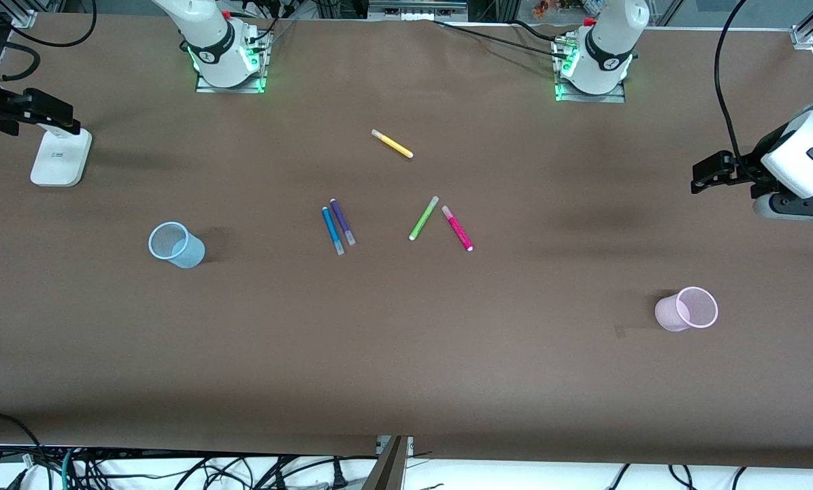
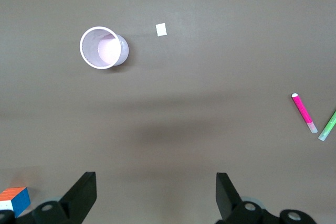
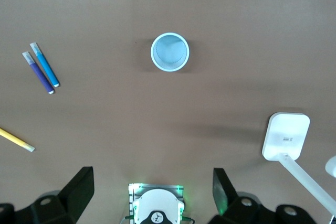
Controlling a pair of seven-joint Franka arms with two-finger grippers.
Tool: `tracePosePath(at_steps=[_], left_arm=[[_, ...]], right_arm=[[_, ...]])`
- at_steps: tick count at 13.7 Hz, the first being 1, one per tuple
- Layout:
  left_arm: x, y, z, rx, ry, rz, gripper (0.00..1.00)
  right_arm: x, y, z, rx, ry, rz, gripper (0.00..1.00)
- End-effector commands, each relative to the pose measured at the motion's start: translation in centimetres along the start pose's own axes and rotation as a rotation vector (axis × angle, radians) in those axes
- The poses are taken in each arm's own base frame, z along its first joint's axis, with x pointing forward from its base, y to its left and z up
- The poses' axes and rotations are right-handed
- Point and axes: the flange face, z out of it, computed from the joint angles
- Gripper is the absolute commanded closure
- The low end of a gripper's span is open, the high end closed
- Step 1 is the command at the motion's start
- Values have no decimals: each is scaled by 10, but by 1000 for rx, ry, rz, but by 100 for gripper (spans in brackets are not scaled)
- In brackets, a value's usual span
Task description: Place pink and blue markers in matching cups
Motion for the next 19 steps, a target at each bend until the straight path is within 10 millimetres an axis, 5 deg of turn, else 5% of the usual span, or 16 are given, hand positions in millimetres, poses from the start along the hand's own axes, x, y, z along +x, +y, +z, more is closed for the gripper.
tracePosePath(at_steps=[1, 3, 6, 10, 12, 16, 19], left_arm=[[1, 4, -5, -18, -7, -7, 0], [0, 3, -1, -19, -19, -9, 0], [-4, 19, -3, -23, -36, -69, 0], [1, 131, 13, -57, -37, -253, 0], [5, 170, 26, -74, -34, -320, 0], [25, 232, 86, -121, -38, -447, 0], [29, 278, 140, -107, -100, -557, 0]], right_arm=[[25, -3, 26, -12, -33, -15, 0], [63, -13, 78, -6, -115, -35, 0], [108, -87, 133, -34, -86, -137, 0], [141, -184, 196, -65, -19, -218, 0], [149, -229, 231, -76, 0, -236, 0], [152, -301, 306, -73, -2, -252, 0], [152, -332, 352, -78, 8, -227, 0]])
